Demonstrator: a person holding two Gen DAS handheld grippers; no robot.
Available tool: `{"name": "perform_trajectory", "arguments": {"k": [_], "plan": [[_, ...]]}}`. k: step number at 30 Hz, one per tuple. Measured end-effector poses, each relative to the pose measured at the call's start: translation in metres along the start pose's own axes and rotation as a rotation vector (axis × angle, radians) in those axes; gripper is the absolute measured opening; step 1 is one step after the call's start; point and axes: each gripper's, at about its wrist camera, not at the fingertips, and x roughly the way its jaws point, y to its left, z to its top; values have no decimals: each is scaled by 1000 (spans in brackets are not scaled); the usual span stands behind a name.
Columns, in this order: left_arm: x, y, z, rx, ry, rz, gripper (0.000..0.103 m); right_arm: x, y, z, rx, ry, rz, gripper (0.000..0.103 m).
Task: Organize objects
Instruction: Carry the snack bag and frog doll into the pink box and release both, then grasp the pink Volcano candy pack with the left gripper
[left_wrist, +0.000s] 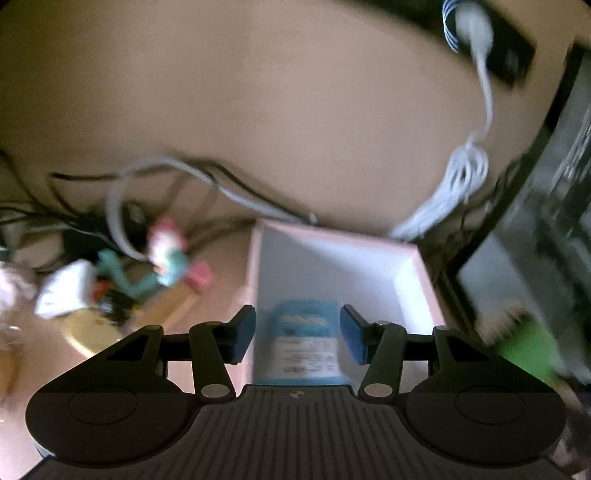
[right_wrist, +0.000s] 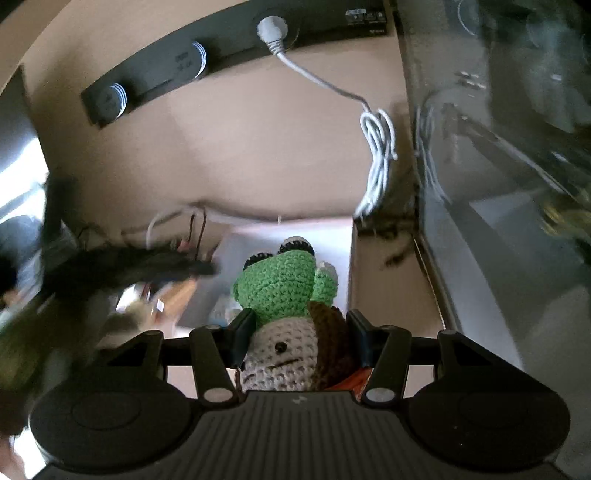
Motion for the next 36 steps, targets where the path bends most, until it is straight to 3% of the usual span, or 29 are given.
{"name": "perform_trajectory", "arguments": {"k": [3,6,9,12,15,22,26,30,33,36], "plan": [[-32,19,-7,-8,-49,12,55,45,5,21,42,-8,-21,54],[-51,45,-29,-45,-11,32,55,94,6,32,95,49,-38,54],[-66,78,-59,-83,23,102,55,138,9,26,120,116,-110,54],[-72,110,-77,-144,58,139,54,162,12,11,156,183,-125,54],[-77,129,-80,-111,64,159,54,166,25,6,91,168,-123,59],[-45,128,-48,60,-4,138,55,126,36,2,4,148,-52,71],[-12,137,-21,88,-18,204,54,75,57,-14,-135,76,-78,79],[20,139,-7,101,-5,192,54,44,79,-33,-235,58,-95,81],[28,129,1,100,-47,130,54,33,89,-50,-258,75,-100,81],[40,107,6,183,-51,38,54,28,97,-66,-271,101,-111,81]]}}
